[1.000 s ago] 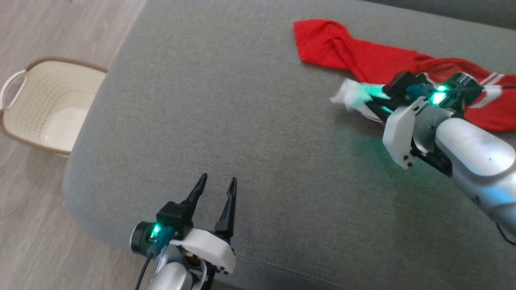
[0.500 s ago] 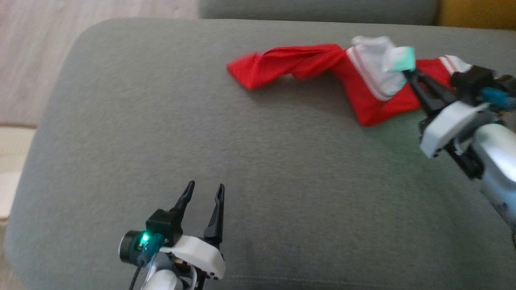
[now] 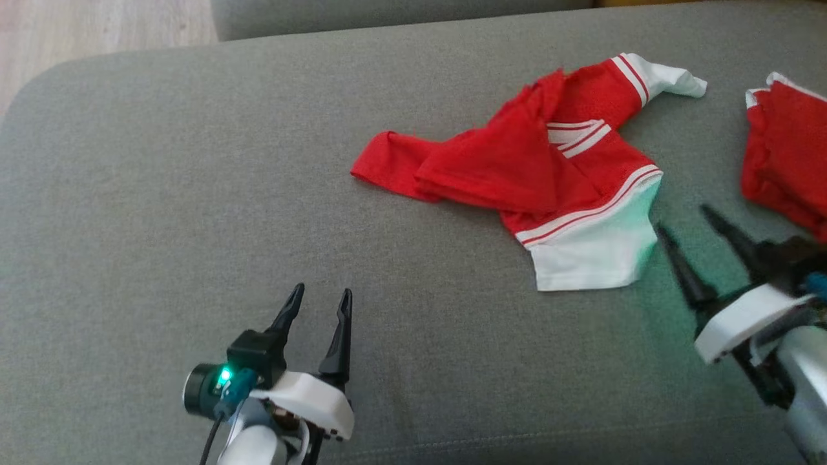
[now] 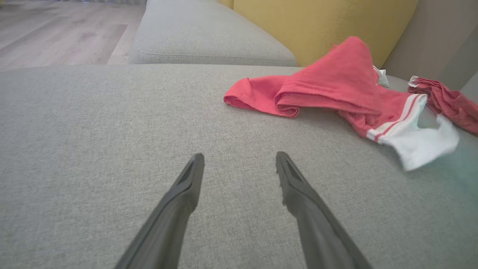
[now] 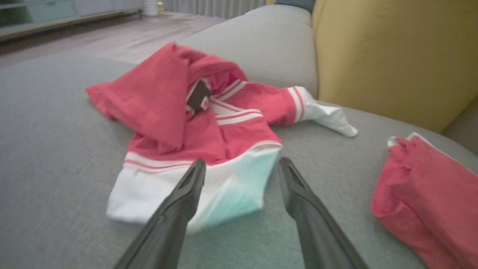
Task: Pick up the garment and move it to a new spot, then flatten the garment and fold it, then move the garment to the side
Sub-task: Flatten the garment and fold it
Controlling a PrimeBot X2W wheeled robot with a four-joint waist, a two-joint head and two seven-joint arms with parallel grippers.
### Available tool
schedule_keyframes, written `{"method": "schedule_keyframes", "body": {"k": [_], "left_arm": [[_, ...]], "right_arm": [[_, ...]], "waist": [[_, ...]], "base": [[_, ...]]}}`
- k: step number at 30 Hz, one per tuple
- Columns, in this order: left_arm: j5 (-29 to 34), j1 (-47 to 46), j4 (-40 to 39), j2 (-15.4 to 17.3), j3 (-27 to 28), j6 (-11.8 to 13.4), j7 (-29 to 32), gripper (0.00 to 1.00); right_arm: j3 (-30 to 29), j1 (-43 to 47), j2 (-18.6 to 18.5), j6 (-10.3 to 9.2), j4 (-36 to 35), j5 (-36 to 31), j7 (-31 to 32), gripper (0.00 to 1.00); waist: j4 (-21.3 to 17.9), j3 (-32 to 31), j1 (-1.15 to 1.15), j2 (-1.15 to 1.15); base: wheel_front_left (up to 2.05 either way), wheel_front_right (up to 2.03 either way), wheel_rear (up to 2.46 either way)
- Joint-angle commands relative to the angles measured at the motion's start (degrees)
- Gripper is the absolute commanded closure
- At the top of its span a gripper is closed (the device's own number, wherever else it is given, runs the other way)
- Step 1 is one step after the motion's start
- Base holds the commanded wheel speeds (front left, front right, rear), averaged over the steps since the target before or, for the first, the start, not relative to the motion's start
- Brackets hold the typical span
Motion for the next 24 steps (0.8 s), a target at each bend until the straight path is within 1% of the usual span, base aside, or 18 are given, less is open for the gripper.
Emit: {"method": "schedule_keyframes", "body": {"k": [1,3,6,8,10,13,15,17,20,21,22,24], "left_arm": [[0.6,-3.1,-1.4,0.0,2.2,-0.4,-0.3,0.00],[1.0,-3.9,-1.3,0.0,2.1,-0.7,-0.3,0.00],[2.2,-5.8,-1.1,0.0,1.5,-1.6,-0.3,0.00],[3.1,-7.9,-0.8,0.0,0.3,-2.7,-0.3,0.00],[4.4,-10.8,-0.6,0.0,-2.1,-4.2,-0.3,0.00],[6.0,-16.1,0.3,0.0,-6.3,-5.7,-0.3,0.00],[7.1,-19.6,1.6,0.0,-8.8,-6.2,-0.3,0.00],[7.3,-21.2,2.5,0.0,-9.8,-6.2,-0.3,0.00],[8.2,-25.7,6.0,0.0,-11.8,-5.9,-0.3,0.00],[8.7,-26.9,7.6,0.0,-12.0,-5.5,-0.3,0.00],[9.3,-29.0,10.8,0.0,-11.9,-4.6,-0.3,0.00],[10.5,-30.8,13.6,0.2,-11.7,-3.5,-0.3,0.00]], "right_arm": [[-5.0,0.6,0.3,0.20,-2.2,-1.0,-0.6,0.00],[-10.3,2.6,2.6,0.20,-3.7,-3.5,-0.6,0.00],[-17.3,5.2,7.5,0.20,-6.5,-8.0,-0.6,0.00],[-20.3,6.2,11.1,0.20,-8.3,-10.6,-0.6,0.00],[-21.9,6.6,13.9,0.20,-9.5,-12.7,-0.6,0.00],[-22.7,6.4,17.0,0.20,-10.7,-15.0,-0.6,0.00],[-22.7,5.7,18.4,0.20,-11.0,-16.0,-0.6,0.00],[-22.8,5.2,19.0,0.20,-11.1,-16.4,-0.6,0.00],[-22.2,3.9,20.4,0.20,-11.4,-17.3,-0.6,0.00],[-22.0,3.6,20.8,0.20,-11.5,-17.6,-0.6,0.00],[-21.6,3.0,21.5,0.20,-11.6,-17.8,-0.6,0.00],[-21.4,2.5,22.1,0.20,-11.7,-17.9,-0.6,0.00]], "waist": [[-0.4,0.6,0.00,0.00],[-0.6,1.2,0.00,0.00],[-1.1,2.5,0.00,0.00],[-1.5,3.5,0.00,0.00],[-1.9,4.7,0.00,0.00],[-2.9,6.6,0.00,0.00],[-3.9,7.8,0.00,0.00],[-4.4,8.4,0.00,0.00],[-6.2,10.1,0.00,0.00],[-6.8,10.6,0.00,0.00],[-7.9,11.5,0.00,0.00],[-8.9,12.3,0.00,0.00]], "base": [[0.00,0.00,0.00],[0.00,0.00,0.00],[0.00,0.00,0.00],[0.00,0.00,0.00],[0.00,0.00,0.00],[0.00,0.00,0.00],[0.00,0.00,0.00],[0.00,0.00,0.00],[0.00,0.00,0.00],[0.00,0.00,0.00],[0.00,0.00,0.00],[0.00,0.00,0.00]]}}
